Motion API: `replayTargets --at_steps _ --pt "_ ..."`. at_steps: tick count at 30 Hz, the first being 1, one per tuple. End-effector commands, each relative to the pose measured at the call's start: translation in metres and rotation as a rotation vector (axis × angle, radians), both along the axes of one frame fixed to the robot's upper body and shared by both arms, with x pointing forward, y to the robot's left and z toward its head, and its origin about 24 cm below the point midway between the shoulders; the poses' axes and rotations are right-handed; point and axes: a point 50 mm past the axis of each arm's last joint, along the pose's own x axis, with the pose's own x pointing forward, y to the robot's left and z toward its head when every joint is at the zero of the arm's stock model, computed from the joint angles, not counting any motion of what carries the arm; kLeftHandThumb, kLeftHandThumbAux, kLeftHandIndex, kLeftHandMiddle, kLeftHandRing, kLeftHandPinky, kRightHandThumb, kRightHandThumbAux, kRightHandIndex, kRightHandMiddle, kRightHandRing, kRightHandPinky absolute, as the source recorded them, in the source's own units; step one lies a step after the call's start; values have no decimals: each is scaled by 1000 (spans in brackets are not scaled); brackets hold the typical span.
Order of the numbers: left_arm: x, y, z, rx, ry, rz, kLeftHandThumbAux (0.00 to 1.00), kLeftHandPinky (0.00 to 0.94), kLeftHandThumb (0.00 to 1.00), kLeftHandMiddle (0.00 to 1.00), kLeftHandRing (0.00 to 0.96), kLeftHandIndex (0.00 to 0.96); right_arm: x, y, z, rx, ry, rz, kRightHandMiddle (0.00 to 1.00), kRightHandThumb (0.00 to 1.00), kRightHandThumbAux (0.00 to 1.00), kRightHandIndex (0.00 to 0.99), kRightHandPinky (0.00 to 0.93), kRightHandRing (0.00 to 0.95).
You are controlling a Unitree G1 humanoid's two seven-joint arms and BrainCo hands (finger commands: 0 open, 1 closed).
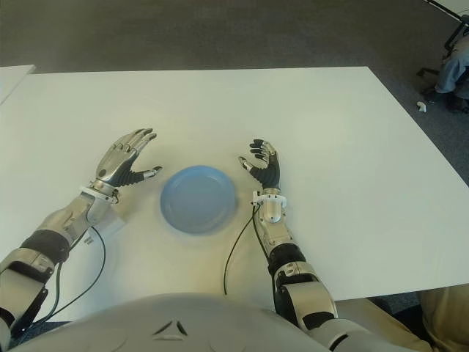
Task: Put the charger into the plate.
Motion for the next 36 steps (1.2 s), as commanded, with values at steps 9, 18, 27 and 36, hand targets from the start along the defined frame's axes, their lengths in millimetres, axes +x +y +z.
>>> replayTargets --at_steps 9,18,27,36 --pt "-4 -3 -5 15 8 10 359 0 71 0 0 0 -61 -12 -65 -23 325 -41 360 5 916 283 320 347" --pt "-3 -2 -3 36 40 7 336 0 58 0 0 0 -61 -11 -66 -29 325 -37 359 9 917 285 326 350" --pt "19 20 60 31 -66 -18 307 0 46 0 0 0 -61 -10 -67 -32 324 -29 361 19 905 288 323 351" --pt "25 31 107 36 -168 -37 285 0 32 0 0 0 -61 -11 -68 -30 336 -32 363 14 897 286 325 354"
